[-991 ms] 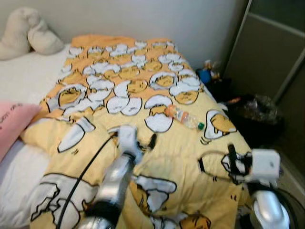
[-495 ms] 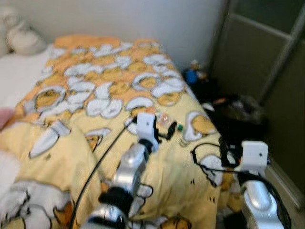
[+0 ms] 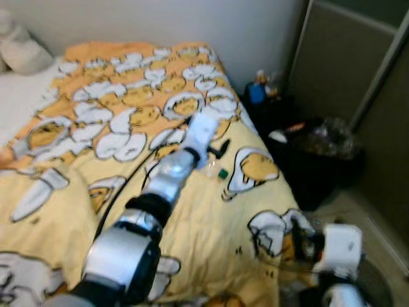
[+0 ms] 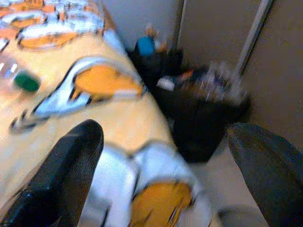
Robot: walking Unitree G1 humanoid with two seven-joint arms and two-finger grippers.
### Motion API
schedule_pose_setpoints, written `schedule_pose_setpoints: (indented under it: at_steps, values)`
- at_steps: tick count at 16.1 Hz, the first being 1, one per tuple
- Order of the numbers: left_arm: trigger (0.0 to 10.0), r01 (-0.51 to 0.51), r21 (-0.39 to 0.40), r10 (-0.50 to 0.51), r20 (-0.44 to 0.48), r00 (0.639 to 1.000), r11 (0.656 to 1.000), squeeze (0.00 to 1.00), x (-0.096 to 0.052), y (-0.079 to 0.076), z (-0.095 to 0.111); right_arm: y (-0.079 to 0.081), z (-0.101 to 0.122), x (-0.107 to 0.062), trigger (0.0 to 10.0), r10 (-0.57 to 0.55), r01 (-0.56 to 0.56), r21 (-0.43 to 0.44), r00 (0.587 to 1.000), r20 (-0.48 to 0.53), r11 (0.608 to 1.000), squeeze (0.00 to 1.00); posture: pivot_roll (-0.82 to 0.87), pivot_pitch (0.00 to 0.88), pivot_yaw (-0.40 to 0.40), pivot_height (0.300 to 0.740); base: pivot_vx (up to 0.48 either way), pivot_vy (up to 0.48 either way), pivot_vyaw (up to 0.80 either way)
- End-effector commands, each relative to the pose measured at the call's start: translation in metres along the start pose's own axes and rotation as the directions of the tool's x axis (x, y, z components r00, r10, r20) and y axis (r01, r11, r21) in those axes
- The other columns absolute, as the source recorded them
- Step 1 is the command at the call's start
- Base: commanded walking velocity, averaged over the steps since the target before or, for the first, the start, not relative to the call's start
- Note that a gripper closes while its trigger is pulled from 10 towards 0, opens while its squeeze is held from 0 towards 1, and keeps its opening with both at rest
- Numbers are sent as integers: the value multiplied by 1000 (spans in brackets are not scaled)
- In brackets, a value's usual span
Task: Clean up the room
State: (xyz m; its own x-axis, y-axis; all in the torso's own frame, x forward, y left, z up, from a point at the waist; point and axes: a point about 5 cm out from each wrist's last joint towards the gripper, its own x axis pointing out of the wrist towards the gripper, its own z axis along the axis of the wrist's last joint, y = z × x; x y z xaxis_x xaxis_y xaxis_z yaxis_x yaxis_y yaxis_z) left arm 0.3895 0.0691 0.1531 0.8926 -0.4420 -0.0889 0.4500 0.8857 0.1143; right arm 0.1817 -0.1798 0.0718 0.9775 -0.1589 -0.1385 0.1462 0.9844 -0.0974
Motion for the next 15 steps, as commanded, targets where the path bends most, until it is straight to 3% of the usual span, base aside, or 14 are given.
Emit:
schedule_pose_setpoints:
  at_steps: [1,3,5,6,7,8,11,13,15]
  values:
    - [10000,-79,-166,85,32,996,983,0,-9,15,-9,-1,11,-5,10000,-22,22,3,999,42,1000,0,-175,49,95,740,0,0,0]
    - [10000,-179,-291,204,60,977,940,0,-33,24,-36,-5,19,-10,10000,-19,20,-18,997,71,1000,0,-151,24,84,740,0,0,0]
    - [10000,-220,-327,241,24,970,919,0,-82,3,-74,-13,22,-3,10000,-13,15,-21,998,68,1000,0,-107,7,51,740,0,0,0]
    - [10000,-204,-322,223,23,975,925,0,-89,-6,-77,-15,20,1,10000,-12,13,-20,998,63,1000,0,-80,0,33,740,0,0,0]
    - [10000,-149,-203,159,35,987,968,0,-91,-28,-80,-17,18,15,10000,20,-19,-14,999,48,1000,0,-34,0,-4,740,0,0,0]
    - [10000,-149,-147,156,36,987,978,0,-85,-30,-77,-16,17,19,10000,43,-42,-25,998,42,999,0,-24,0,-13,740,0,0,0]
    - [10000,-103,-180,121,93,988,978,0,-77,-31,-51,-12,15,20,10000,66,-65,-17,998,22,998,0,-6,16,-26,740,92,0,0]
    - [10000,-95,-194,117,109,987,977,0,-60,-31,-40,-8,15,19,10000,75,-75,-11,997,22,997,0,-39,28,-8,740,480,0,0]
    - [10000,-100,-202,126,119,985,974,0,-53,-31,-35,-7,14,18,10000,71,-70,-8,997,21,997,0,-52,30,-2,740,480,0,0]
